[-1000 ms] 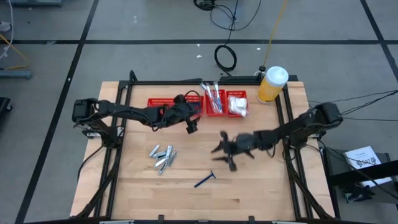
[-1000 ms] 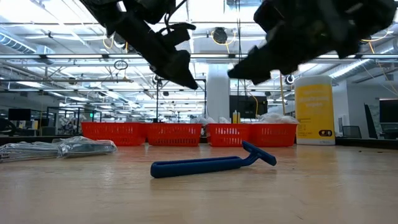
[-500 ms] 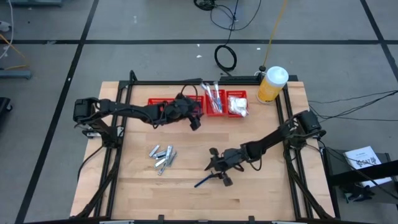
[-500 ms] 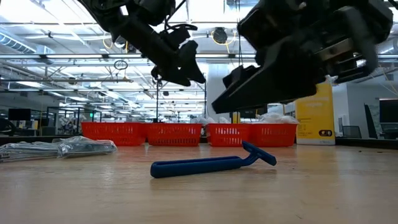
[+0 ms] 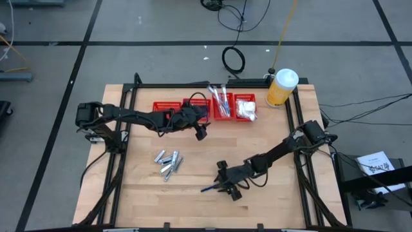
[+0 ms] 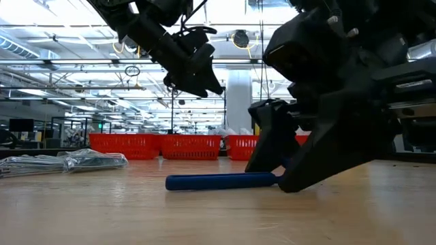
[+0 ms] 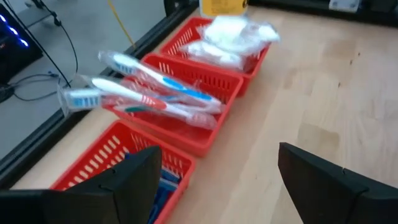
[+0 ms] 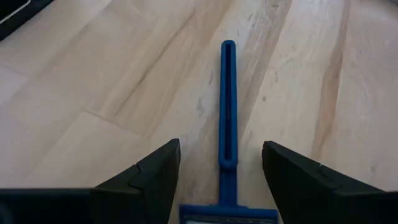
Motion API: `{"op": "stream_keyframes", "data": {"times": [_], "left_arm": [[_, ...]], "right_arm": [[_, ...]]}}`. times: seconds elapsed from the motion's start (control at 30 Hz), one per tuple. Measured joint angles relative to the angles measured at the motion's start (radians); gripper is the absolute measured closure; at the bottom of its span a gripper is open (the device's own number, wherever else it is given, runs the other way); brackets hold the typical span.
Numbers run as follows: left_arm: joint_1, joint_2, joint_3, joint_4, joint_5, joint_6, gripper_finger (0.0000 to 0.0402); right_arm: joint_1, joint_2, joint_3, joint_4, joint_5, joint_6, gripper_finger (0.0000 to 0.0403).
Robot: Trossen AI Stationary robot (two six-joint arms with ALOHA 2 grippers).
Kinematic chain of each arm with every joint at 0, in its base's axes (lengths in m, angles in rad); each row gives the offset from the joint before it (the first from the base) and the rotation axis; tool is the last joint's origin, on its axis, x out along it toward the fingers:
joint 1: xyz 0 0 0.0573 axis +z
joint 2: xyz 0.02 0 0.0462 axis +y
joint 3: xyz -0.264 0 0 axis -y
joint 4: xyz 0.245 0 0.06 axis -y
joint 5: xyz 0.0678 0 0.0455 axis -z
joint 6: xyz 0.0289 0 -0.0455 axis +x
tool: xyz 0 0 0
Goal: Pick & Place Travel size toiletries
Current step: Put the razor into the horizontal right red bin
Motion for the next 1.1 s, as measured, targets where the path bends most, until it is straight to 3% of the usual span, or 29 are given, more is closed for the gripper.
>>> {"op": "stream_keyframes", "data": {"times": [0.17, 0.33, 0.83, 1.1], "left_arm": [[0.001, 0.000, 0.000, -0.035, -0.002, -0.002, 0.0086], [0.000, 0.000, 0.000, -0.042, -0.001, -0.002, 0.0094], [0.000, 0.000, 0.000, -0.047, -0.001, -0.006, 0.0101], [0.000, 0.001, 0.000, -0.090, -0.001, -0.002, 0.0097]], "right_arm": [[-0.012, -0.006, 0.002, -0.085, 0.058, -0.015, 0.0216], [-0.038, -0.007, 0.002, -0.124, 0.024, -0.004, 0.0259], [-0.112, -0.002, 0.000, -0.156, 0.052, -0.008, 0.0398], [-0.133, -0.022, -0.003, -0.116, 0.038, -0.030, 0.0402]]}}
